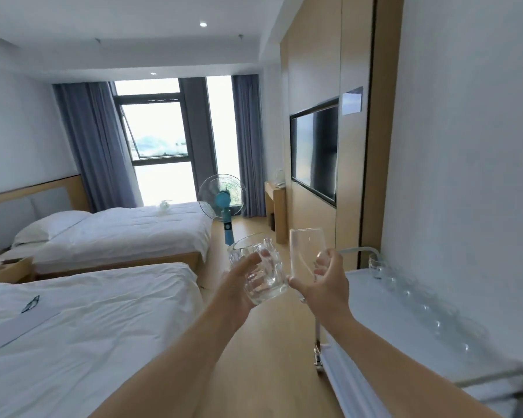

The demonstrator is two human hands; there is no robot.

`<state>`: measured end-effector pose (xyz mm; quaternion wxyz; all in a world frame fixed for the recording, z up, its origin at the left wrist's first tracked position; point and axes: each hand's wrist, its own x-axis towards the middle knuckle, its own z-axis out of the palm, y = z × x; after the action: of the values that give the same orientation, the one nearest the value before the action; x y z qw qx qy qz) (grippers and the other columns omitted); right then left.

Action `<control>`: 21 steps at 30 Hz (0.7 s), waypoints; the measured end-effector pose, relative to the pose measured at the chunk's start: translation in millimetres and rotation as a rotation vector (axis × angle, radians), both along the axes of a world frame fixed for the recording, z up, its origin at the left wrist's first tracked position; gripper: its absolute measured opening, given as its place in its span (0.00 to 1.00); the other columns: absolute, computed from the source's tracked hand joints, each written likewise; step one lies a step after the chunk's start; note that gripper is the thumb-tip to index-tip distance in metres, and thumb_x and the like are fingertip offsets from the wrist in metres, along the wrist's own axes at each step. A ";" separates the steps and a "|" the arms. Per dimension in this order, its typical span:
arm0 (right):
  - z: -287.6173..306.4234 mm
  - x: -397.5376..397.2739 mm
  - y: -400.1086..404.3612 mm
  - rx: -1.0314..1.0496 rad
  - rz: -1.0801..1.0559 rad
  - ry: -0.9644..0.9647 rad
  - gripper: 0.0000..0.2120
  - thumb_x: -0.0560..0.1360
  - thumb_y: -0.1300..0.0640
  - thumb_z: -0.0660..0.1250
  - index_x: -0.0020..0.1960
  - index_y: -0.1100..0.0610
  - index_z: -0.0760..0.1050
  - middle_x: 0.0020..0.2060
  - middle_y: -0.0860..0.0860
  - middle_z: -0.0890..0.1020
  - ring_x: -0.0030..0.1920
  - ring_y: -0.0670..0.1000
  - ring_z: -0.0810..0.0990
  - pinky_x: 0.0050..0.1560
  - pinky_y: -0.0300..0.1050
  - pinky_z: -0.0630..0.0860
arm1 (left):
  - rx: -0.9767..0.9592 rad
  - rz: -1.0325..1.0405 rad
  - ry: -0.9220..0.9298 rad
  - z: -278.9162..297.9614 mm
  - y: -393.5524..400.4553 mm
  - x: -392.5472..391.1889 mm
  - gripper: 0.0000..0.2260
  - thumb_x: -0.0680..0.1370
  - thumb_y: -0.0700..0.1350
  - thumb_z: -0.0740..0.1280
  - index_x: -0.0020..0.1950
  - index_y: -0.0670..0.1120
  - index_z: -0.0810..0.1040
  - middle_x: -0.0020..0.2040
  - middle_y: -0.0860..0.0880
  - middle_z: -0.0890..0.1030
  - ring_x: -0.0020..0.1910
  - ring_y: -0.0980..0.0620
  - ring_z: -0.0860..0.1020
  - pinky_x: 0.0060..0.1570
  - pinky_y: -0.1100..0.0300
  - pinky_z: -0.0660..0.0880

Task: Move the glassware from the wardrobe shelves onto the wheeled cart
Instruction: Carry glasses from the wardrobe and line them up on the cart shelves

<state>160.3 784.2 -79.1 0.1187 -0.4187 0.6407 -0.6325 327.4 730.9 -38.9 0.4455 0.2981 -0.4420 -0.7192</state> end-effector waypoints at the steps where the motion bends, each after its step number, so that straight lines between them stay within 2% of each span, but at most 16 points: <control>1: -2.7 -4.1 -8.0 0.011 -0.029 0.000 0.47 0.63 0.51 0.83 0.74 0.52 0.61 0.60 0.48 0.74 0.58 0.51 0.76 0.59 0.50 0.77 | -0.004 -0.015 -0.029 -1.4 -13.4 -5.1 0.33 0.65 0.49 0.81 0.67 0.42 0.79 0.62 0.38 0.82 0.62 0.36 0.80 0.62 0.34 0.76; 4: -12.2 -16.0 -28.1 0.033 -0.102 -0.008 0.46 0.63 0.51 0.83 0.73 0.51 0.62 0.60 0.47 0.74 0.57 0.49 0.76 0.53 0.42 0.74 | -0.023 -0.074 -0.096 -4.7 -44.0 -22.6 0.42 0.62 0.49 0.83 0.72 0.43 0.72 0.65 0.38 0.79 0.64 0.36 0.78 0.63 0.33 0.75; 6: -19.0 -23.5 -38.2 0.047 -0.148 -0.028 0.45 0.63 0.51 0.83 0.72 0.50 0.62 0.59 0.47 0.74 0.56 0.48 0.76 0.49 0.39 0.72 | -0.046 -0.101 -0.133 -5.1 -58.8 -33.4 0.49 0.56 0.52 0.85 0.73 0.43 0.70 0.65 0.38 0.79 0.63 0.37 0.79 0.63 0.34 0.75; 9: -32.8 -35.8 -47.8 0.076 -0.215 -0.050 0.45 0.63 0.51 0.83 0.72 0.50 0.62 0.60 0.47 0.74 0.57 0.50 0.76 0.54 0.43 0.73 | -0.081 -0.170 -0.166 -11.9 -79.6 -49.8 0.54 0.48 0.54 0.87 0.71 0.41 0.71 0.62 0.39 0.81 0.60 0.39 0.81 0.62 0.35 0.76; 11: -43.0 -45.1 -51.5 0.100 -0.265 -0.053 0.44 0.63 0.51 0.83 0.72 0.50 0.62 0.59 0.48 0.73 0.57 0.50 0.75 0.56 0.46 0.74 | -0.086 -0.207 -0.181 -22.2 -93.5 -62.4 0.48 0.53 0.50 0.87 0.70 0.41 0.72 0.61 0.40 0.82 0.58 0.41 0.82 0.59 0.38 0.79; 15: -62.8 -68.0 -59.3 0.143 -0.344 -0.058 0.43 0.64 0.50 0.82 0.71 0.50 0.62 0.59 0.48 0.73 0.58 0.51 0.75 0.58 0.48 0.75 | -0.064 -0.270 -0.195 -46.2 -122.0 -93.1 0.32 0.64 0.40 0.82 0.66 0.42 0.76 0.58 0.40 0.84 0.53 0.44 0.85 0.46 0.48 0.82; 19: -83.1 -97.0 -73.2 0.170 -0.383 -0.077 0.45 0.65 0.50 0.82 0.73 0.50 0.61 0.61 0.48 0.73 0.59 0.50 0.75 0.60 0.49 0.75 | -0.046 -0.332 -0.207 -66.1 -145.8 -128.1 0.35 0.61 0.40 0.84 0.66 0.43 0.76 0.57 0.41 0.84 0.54 0.43 0.85 0.42 0.50 0.82; 21: -92.1 -114.5 -83.8 0.169 -0.398 -0.082 0.45 0.64 0.49 0.82 0.73 0.49 0.60 0.61 0.47 0.73 0.58 0.50 0.75 0.60 0.49 0.75 | -0.042 -0.346 -0.211 -75.7 -158.8 -147.7 0.34 0.62 0.39 0.83 0.66 0.45 0.75 0.58 0.42 0.84 0.54 0.43 0.85 0.43 0.49 0.82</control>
<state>45.8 700.4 -171.2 0.0523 -0.2464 0.7561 -0.6041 179.7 572.1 -114.5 0.2727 0.2819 -0.5458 -0.7405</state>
